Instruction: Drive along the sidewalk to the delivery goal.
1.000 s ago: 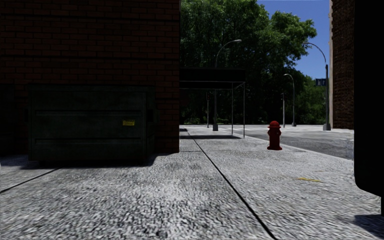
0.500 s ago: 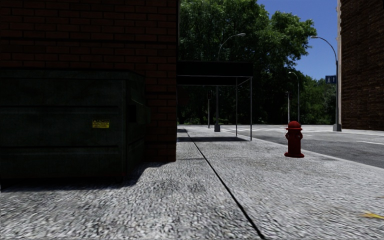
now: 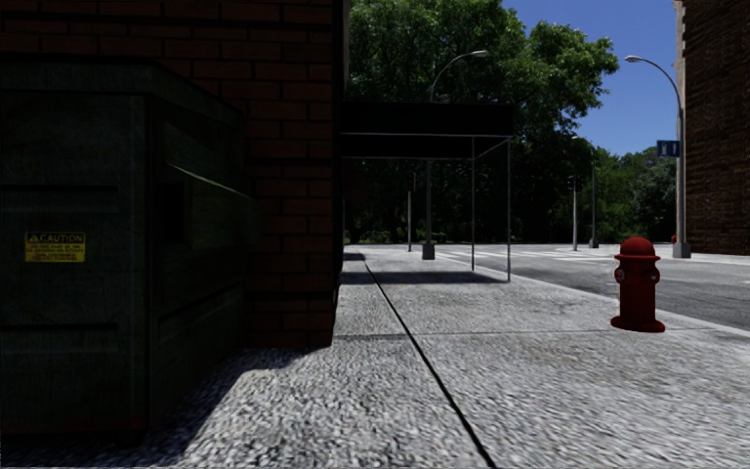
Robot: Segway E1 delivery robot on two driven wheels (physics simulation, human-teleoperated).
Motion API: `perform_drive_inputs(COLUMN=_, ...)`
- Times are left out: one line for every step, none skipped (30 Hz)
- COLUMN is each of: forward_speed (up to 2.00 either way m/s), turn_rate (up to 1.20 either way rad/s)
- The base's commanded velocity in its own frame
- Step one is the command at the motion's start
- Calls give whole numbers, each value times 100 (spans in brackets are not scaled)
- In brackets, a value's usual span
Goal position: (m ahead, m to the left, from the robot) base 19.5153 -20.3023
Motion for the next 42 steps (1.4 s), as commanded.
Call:
perform_drive_inputs(forward_speed=200, turn_rate=-43)
perform_drive_inputs(forward_speed=200, turn_rate=-49)
perform_drive_inputs(forward_speed=200, turn_rate=-49)
perform_drive_inputs(forward_speed=200, turn_rate=-50)
perform_drive_inputs(forward_speed=200, turn_rate=-51)
perform_drive_inputs(forward_speed=200, turn_rate=-52)
perform_drive_inputs(forward_speed=200, turn_rate=-52)
perform_drive_inputs(forward_speed=200, turn_rate=-52)
perform_drive_inputs(forward_speed=200, turn_rate=-52)
perform_drive_inputs(forward_speed=200, turn_rate=-52)
perform_drive_inputs(forward_speed=200, turn_rate=-52)
perform_drive_inputs(forward_speed=200, turn_rate=-52)
perform_drive_inputs(forward_speed=200, turn_rate=-52)
perform_drive_inputs(forward_speed=200, turn_rate=-52)
perform_drive_inputs(forward_speed=200, turn_rate=-52)
perform_drive_inputs(forward_speed=200, turn_rate=-51)
perform_drive_inputs(forward_speed=200, turn_rate=-37)
perform_drive_inputs(forward_speed=200, turn_rate=-37)
perform_drive_inputs(forward_speed=200, turn_rate=0)
perform_drive_inputs(forward_speed=200, turn_rate=0)
perform_drive_inputs(forward_speed=200, turn_rate=0)
perform_drive_inputs(forward_speed=200, turn_rate=0)
perform_drive_inputs(forward_speed=200, turn_rate=0)
perform_drive_inputs(forward_speed=200, turn_rate=0)
perform_drive_inputs(forward_speed=200, turn_rate=0)
perform_drive_inputs(forward_speed=200, turn_rate=0)
perform_drive_inputs(forward_speed=200, turn_rate=0)
perform_drive_inputs(forward_speed=200, turn_rate=0)
perform_drive_inputs(forward_speed=200, turn_rate=0)
perform_drive_inputs(forward_speed=200, turn_rate=0)
perform_drive_inputs(forward_speed=200, turn_rate=0)
perform_drive_inputs(forward_speed=200, turn_rate=0)
perform_drive_inputs(forward_speed=200, turn_rate=0)
perform_drive_inputs(forward_speed=200, turn_rate=0)
perform_drive_inputs(forward_speed=200, turn_rate=3)
perform_drive_inputs(forward_speed=200, turn_rate=3)
perform_drive_inputs(forward_speed=200, turn_rate=17)
perform_drive_inputs(forward_speed=200, turn_rate=26)
perform_drive_inputs(forward_speed=200, turn_rate=26)
perform_drive_inputs(forward_speed=200, turn_rate=29)
perform_drive_inputs(forward_speed=200, turn_rate=30)
perform_drive_inputs(forward_speed=200, turn_rate=30)
